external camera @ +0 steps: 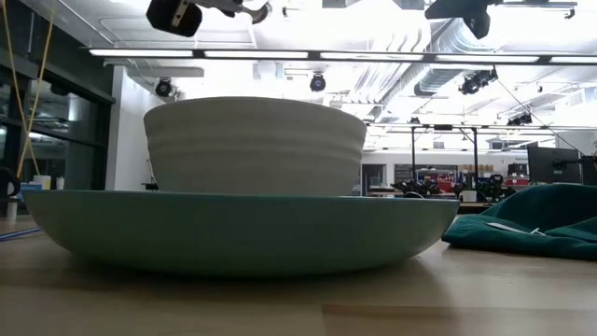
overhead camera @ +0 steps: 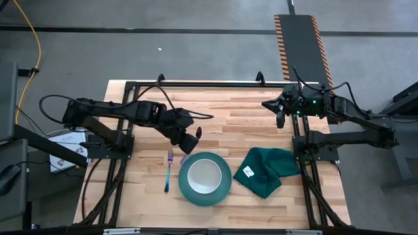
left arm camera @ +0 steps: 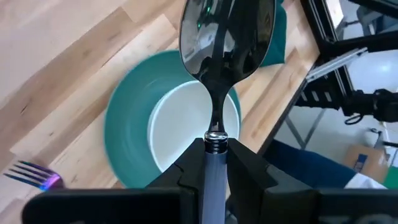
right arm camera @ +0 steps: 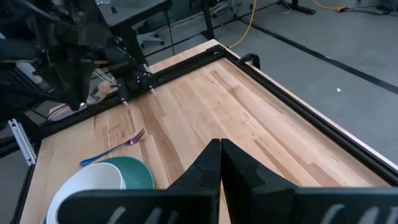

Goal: Set table place
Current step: Place the purple fork inside the white bowl

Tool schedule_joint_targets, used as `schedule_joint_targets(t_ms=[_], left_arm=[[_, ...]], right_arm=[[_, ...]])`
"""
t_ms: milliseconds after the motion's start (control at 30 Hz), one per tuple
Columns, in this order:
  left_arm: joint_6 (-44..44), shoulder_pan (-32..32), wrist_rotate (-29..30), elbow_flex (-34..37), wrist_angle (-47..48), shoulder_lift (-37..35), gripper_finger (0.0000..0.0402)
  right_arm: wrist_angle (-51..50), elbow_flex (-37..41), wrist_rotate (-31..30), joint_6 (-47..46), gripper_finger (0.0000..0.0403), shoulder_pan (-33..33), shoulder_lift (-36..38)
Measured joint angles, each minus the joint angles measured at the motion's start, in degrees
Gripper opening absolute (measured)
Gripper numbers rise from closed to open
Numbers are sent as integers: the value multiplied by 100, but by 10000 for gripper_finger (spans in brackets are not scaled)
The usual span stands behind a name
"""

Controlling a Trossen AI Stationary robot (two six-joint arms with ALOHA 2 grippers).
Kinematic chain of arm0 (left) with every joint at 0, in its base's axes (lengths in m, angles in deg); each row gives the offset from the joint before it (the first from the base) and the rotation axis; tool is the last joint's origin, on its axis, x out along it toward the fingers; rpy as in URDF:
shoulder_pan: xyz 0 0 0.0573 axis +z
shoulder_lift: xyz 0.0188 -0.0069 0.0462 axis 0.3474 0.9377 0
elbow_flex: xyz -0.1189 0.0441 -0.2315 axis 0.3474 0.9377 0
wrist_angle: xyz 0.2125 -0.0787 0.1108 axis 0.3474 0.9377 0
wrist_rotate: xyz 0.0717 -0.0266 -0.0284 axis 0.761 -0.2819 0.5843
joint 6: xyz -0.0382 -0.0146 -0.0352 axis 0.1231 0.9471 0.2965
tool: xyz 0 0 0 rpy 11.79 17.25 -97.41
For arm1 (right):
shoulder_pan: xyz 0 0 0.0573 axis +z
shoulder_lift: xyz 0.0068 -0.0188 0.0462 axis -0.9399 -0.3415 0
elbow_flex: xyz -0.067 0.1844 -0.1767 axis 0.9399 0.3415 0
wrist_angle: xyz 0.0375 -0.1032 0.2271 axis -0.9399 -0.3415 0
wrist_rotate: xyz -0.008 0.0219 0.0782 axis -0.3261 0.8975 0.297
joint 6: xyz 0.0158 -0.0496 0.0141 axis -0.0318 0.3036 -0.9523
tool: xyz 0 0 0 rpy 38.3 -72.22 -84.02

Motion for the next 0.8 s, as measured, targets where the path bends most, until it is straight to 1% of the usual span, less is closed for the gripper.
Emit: schedule_joint_targets(t_ms=[267,400,467,700,800], left_arm=[[-90,-12,57,-234,120,352,44],[-186,-118,60,-514,468,693,44],[-264,-204,67,-727,789,864,44],[-431,-429,559,-1481,1565,1343,44],[-432,-528,712,-1640,1561,1436,44]], right_arm=[[-29,0,2,125,0,0,0],[-98,0,50,104,0,1,0],[-107,0,134,110,0,-1,1],[-139,0,195,188,0,1,2],[-142,0,198,188,0,1,0]])
